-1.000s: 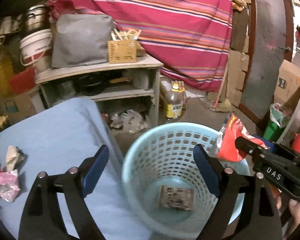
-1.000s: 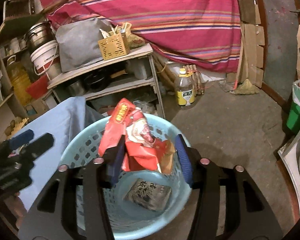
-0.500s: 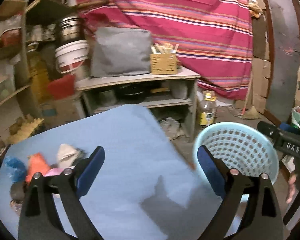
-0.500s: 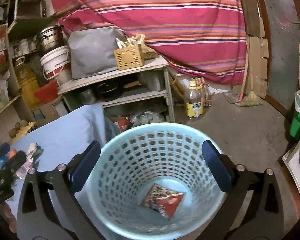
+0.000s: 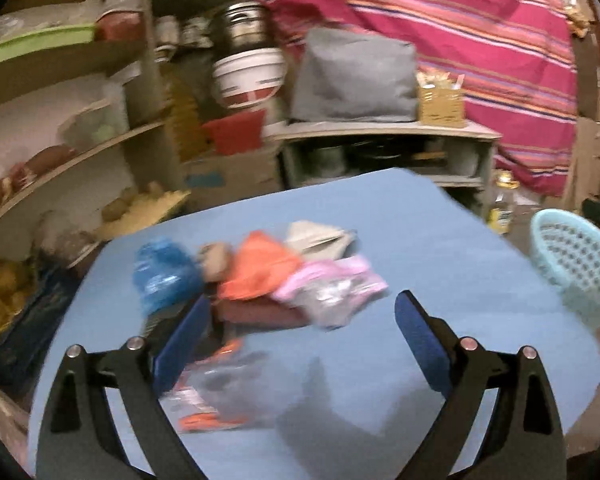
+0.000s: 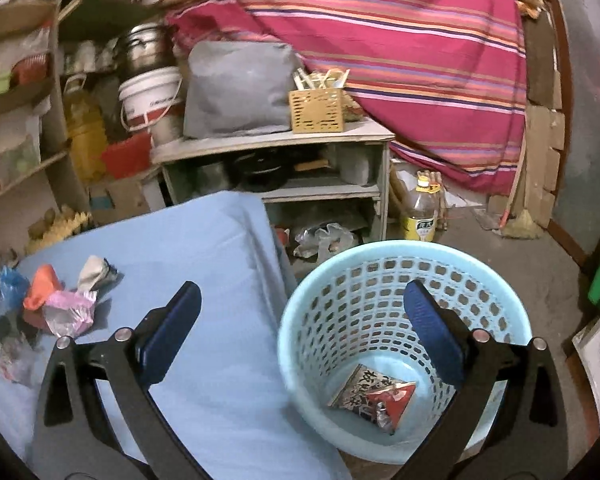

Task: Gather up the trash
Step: 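Grasp the pink wrapper with the right tool while the left tool grasps the clear orange-printed wrapper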

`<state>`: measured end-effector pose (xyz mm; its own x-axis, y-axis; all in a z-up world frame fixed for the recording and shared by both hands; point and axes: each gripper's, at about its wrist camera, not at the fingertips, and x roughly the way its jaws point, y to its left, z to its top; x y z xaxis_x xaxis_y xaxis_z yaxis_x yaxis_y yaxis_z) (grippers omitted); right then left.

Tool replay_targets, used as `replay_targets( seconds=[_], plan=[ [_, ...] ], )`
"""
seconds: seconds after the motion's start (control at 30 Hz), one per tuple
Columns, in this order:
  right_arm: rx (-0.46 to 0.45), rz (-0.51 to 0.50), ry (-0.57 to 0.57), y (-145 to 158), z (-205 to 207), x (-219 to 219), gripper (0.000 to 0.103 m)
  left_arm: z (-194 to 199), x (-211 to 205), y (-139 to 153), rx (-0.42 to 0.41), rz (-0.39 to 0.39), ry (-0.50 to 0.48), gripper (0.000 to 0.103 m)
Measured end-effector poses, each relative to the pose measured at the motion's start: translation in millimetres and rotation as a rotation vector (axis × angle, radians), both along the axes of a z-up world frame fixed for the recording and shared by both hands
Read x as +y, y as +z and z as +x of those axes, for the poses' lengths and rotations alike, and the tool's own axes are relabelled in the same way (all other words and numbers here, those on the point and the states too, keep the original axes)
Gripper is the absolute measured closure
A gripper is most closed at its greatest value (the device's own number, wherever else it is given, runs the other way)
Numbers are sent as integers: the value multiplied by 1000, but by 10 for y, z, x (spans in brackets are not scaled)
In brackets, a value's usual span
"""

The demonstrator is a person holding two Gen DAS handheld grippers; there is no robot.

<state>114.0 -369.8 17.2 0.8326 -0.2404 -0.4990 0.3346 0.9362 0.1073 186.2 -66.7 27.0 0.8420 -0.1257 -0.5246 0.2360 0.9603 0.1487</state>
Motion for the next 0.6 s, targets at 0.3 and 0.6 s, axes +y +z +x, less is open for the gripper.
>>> replay_targets(
  seconds=[0.3,0.6],
  plan=[
    [31,24,45,-76,352,367,4,102,610,-284,60,-6,67,11],
    [86,-55,99,-196,653,842,4,166,941,-545,163,-105,57,12]
  ],
)
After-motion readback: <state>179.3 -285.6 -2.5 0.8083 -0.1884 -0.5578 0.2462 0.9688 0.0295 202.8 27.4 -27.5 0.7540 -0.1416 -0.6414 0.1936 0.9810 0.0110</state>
